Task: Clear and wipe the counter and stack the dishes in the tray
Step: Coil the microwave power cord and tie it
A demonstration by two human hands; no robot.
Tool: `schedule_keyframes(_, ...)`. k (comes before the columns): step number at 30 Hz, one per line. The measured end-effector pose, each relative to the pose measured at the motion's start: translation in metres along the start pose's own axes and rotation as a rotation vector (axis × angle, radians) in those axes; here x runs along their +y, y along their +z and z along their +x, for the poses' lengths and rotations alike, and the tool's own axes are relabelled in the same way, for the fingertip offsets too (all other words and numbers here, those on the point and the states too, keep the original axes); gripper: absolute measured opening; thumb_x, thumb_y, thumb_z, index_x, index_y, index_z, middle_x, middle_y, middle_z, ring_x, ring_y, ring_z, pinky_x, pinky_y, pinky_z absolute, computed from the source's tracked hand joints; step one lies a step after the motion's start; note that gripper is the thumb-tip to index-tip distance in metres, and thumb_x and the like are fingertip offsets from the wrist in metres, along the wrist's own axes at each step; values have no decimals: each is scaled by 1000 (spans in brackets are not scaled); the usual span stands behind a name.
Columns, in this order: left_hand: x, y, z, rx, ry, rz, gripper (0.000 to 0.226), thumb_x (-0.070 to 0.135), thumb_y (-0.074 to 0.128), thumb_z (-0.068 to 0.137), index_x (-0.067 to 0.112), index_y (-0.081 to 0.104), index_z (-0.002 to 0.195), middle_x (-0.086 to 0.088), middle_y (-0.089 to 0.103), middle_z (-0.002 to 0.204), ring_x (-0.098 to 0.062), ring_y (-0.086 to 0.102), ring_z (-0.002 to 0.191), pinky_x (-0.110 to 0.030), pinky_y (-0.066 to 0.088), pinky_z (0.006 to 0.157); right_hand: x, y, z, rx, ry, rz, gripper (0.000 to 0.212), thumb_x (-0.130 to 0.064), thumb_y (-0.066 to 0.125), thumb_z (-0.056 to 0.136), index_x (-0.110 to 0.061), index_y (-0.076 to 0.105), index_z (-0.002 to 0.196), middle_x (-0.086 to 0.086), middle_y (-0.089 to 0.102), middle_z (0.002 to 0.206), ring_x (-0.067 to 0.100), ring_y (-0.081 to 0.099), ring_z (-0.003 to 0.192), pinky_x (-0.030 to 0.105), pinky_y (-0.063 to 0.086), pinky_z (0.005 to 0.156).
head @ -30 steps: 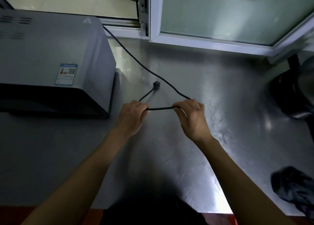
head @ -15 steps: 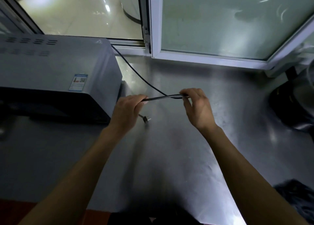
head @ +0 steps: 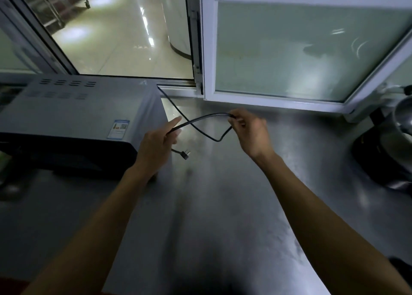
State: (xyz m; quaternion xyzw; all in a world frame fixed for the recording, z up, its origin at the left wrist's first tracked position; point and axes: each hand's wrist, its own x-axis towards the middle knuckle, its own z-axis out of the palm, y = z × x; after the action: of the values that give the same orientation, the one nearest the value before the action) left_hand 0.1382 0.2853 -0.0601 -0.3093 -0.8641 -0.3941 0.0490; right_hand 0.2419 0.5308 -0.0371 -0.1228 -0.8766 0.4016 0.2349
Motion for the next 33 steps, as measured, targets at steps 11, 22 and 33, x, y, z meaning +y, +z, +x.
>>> schedule_keyframes(11, -24, -18, 39, -58, -106, -372, 30, 23, 49, 103, 16, 60, 129, -9, 69, 81, -25, 64, 70, -39, 55, 70, -84, 17, 47, 184, 31, 145, 11, -17, 64, 94, -19, 73, 100, -8, 71, 89, 10, 67, 81, 30, 55, 80)
schedule_keyframes(22, -52, -26, 69, -208, -24, -486, 28, 31, 47, 103, 30, 58, 129, 0, 68, 83, -14, 63, 69, -40, 54, 67, -149, 39, 75, 312, 25, 98, 15, -12, 65, 93, -17, 75, 103, -6, 71, 95, 8, 65, 86, 30, 56, 79)
schedule_keyframes(33, -30, 0, 113, -233, 144, -236, 38, 15, 42, 103, 13, 51, 140, -10, 65, 125, -23, 61, 111, -21, 38, 86, -180, 10, 106, 364, -80, 117, 16, -3, 59, 95, -9, 73, 102, 5, 70, 95, 17, 72, 78, 43, 60, 69)
